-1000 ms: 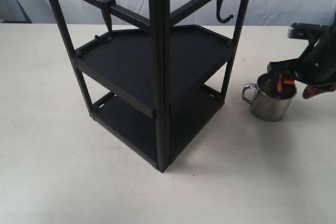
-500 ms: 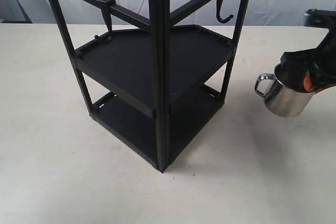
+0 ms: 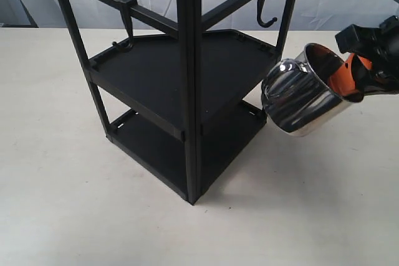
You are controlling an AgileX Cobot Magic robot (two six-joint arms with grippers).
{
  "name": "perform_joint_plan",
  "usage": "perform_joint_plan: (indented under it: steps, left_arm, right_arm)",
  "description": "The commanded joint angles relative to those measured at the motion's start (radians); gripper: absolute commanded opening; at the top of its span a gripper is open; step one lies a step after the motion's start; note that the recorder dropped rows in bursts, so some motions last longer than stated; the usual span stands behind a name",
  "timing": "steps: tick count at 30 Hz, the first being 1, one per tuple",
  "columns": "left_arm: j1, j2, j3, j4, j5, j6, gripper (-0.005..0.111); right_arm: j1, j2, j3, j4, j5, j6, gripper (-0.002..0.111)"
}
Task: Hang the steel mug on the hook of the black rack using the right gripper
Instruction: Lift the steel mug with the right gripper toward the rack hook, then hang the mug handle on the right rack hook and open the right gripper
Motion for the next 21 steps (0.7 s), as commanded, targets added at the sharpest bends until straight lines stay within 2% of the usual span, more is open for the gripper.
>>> perform_joint_plan:
  steps: [1,3,6,21]
  left_arm:
    - [-0.005,-0.005,0.000,0.001,-0.005,-0.002,0.002]
    - [-0.005,-0.005,0.000,0.001,-0.005,-0.002,0.002]
    - [-0.005,-0.005,0.000,0.001,-0.005,-0.002,0.002]
    - [-0.005,-0.005,0.000,0.001,-0.005,-0.002,0.002]
  right_arm:
    - [-0.011,0.035,-0.027,0.030,-0.005,-0.010,-0.001]
    - [-0.061,0.091,-0.105,0.097,0.048,-0.042,-0.001]
    - [-0.086,0.139,-0.163,0.235,0.048,-0.122,-0.001]
    - [-0.090,0.321,-0.175,0.237,0.048,-0.120,-0.001]
